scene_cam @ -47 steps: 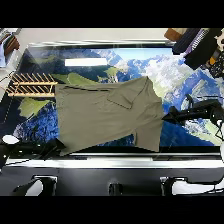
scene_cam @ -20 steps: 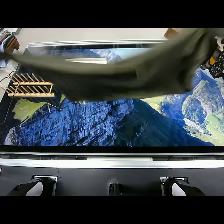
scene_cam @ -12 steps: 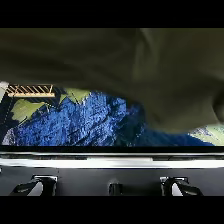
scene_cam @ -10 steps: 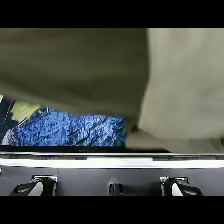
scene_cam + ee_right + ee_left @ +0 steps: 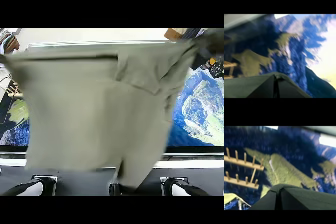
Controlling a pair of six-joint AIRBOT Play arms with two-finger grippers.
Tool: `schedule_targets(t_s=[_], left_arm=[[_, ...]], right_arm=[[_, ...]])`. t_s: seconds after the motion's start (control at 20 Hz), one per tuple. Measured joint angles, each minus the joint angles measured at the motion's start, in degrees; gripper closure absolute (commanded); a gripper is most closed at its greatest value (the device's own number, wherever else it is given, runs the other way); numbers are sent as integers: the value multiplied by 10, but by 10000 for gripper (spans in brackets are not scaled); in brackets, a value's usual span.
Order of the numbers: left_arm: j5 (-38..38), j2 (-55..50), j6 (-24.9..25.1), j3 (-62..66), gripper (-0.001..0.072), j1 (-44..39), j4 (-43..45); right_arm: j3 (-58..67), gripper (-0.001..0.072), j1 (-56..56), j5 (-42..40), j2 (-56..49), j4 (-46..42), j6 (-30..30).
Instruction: Fold the clothes and pants, and hang the long-sleeved shirts on hangers.
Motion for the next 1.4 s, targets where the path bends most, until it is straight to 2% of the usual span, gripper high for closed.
schedule_targets(t_s=[0.35, 0.55, 1.0, 1.4], left_arm=[[136, -252, 30, -22, 692, -53, -11], [154, -322, 34, -24, 692, -64, -12], [26, -349, 57, -25, 692, -65, -13], [-48, -345, 76, -24, 691, -49, -34]], right_arm=[[-79, 682, 57, 195, -217, -54, -14], [-85, 682, 63, 233, -276, -66, -12], [-84, 681, 62, 65, -291, -164, -5], [-84, 681, 62, -11, -292, -228, 12]])
